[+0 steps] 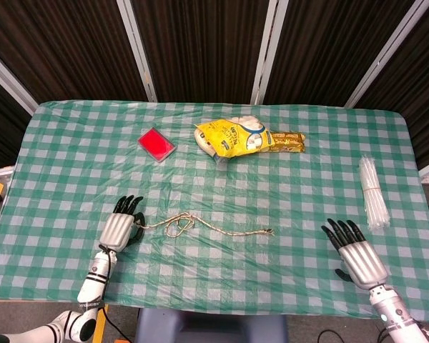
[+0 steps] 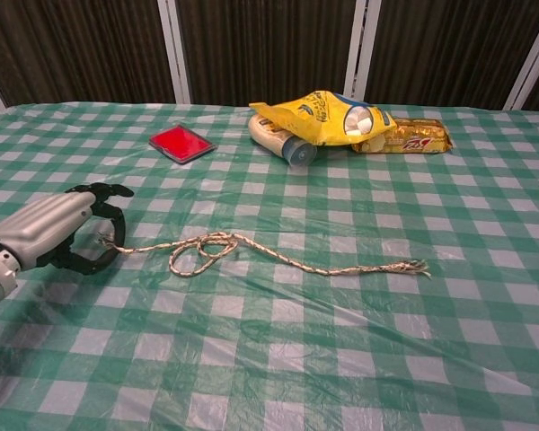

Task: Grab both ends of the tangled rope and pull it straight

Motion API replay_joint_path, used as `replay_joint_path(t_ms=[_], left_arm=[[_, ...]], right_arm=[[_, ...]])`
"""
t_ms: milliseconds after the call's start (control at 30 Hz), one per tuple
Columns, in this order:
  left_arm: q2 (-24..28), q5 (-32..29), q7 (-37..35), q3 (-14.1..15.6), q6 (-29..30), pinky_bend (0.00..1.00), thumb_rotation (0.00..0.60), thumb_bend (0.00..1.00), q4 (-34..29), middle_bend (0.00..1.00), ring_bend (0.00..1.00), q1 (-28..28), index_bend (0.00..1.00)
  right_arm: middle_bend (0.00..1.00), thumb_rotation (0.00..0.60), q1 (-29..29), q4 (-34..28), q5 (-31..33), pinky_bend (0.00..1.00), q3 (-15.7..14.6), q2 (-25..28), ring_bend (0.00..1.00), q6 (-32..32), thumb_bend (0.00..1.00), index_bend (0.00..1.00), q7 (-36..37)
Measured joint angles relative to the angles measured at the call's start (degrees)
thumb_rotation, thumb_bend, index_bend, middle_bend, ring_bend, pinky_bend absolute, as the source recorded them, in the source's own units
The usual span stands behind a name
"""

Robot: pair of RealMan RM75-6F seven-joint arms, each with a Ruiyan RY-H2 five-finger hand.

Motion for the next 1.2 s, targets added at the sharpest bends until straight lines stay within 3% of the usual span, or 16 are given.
replay_joint_path(t_ms=[167,267,533,833,1200], left_arm=[[1.17,0.32,-0.45,0.53,0.39,0.07,0.6,0.48,-1.33,0.1,0.0,0.6,0.61],[1.63,0.43,-0.66,0.61,0.62,0.07,0.6,0.47,-1.86,0.1,0.0,0.78,0.61],[2.65,0.53,-1.17,0.63,0.56,0.07,0.6,0.47,-2.7,0.1,0.0,0.86,0.61],[2.93,0.56,-1.35,0.55,0.43,0.07,0.6,0.47,-2.49,0.11,0.0,0.74,0.63],[3.24,0.46,-1.42,0.38,0.32,0.07,0.6,0.47,-2.75,0.11,0.0,0.61,0.63]], right_arm=[[0.0,0.6,5.88,-0.21,-1.04,0.0,2.58,-3.51,0.0,-4.66,0.27,0.47,-1.22],[0.0,0.6,9.28,0.66,-0.75,0.0,4.5,-7.04,0.0,-7.45,0.31,0.52,-2.29],[0.0,0.6,16.27,6.6,2.18,0.0,8.17,-16.5,0.0,-13.54,0.38,0.57,-4.38],[0.0,0.6,21.05,13.96,7.71,0.0,10.11,-23.38,0.0,-18.75,0.45,0.6,-5.94],[0.0,0.6,22.63,15.18,10.73,0.0,9.5,-24.68,0.0,-19.85,0.45,0.6,-7.04]])
